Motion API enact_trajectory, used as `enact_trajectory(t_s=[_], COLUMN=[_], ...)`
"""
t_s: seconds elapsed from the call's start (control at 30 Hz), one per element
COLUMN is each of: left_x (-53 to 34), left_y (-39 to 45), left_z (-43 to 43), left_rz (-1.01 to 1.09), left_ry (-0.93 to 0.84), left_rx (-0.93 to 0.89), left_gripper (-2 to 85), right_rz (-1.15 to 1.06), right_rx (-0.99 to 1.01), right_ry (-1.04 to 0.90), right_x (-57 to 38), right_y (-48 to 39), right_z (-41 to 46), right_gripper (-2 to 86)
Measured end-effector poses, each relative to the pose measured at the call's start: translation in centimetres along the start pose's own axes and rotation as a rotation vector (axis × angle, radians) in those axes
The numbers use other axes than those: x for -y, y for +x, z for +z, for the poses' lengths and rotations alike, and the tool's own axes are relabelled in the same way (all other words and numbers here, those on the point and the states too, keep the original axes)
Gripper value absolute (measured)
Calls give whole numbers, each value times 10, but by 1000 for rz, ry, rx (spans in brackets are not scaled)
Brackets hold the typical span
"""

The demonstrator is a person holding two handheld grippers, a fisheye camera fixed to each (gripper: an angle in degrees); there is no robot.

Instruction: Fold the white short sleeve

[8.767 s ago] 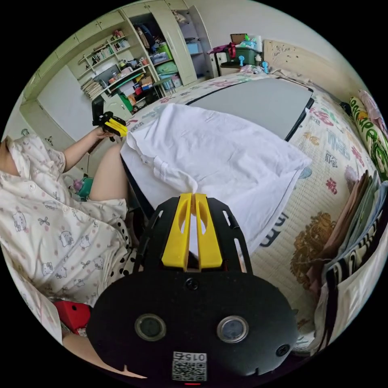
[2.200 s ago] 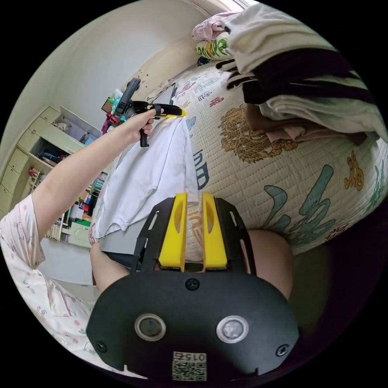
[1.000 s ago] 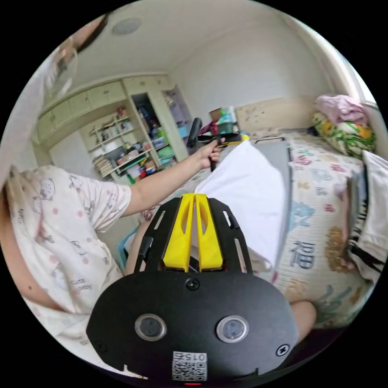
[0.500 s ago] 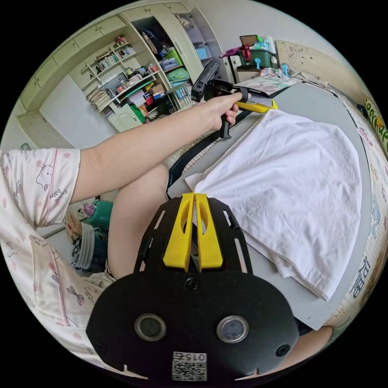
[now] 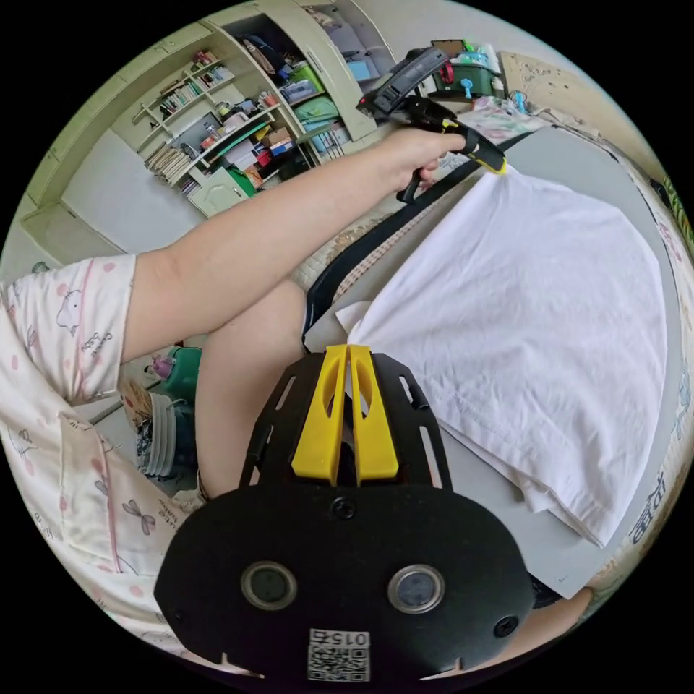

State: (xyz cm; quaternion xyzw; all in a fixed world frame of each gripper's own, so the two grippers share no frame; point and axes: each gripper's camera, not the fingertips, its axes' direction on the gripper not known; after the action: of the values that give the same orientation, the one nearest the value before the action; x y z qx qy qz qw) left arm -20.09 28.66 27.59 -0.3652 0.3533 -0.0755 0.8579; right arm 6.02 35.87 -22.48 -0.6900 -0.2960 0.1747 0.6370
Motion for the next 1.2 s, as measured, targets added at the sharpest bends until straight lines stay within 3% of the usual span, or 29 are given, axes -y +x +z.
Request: enact_trajectory(t_s=[0.3, 0.6, 0.77, 0.9, 1.03, 1.13, 1.2], left_x=[-4, -24, -48, -95, -147, -187, -219], left_y=[46, 30, 44, 61, 80, 107, 132], left_z=[-18, -50, -100, -174, -228, -216, -209], left_rz=[7, -117, -60, -25, -47, -67, -82], left_ry=[12, 48, 48, 177, 299, 215, 219], left_rx=[27, -121, -167, -176, -297, -390, -464], left_gripper=[1, 0, 7, 10, 16, 27, 39], right_rz=[-26, 26, 111, 112, 2, -59, -119], right_rx=[-56, -50, 52, 52, 62, -15, 4], right_ry=[21, 173, 233, 261, 110, -32, -24], right_x=[8, 8, 3, 3, 25, 40, 39], right_y=[6, 19, 48, 54, 41, 24, 10], right_z=[17, -13, -46, -67, -53, -35, -44], right_gripper=[-3, -3, -2, 0, 9, 26, 38])
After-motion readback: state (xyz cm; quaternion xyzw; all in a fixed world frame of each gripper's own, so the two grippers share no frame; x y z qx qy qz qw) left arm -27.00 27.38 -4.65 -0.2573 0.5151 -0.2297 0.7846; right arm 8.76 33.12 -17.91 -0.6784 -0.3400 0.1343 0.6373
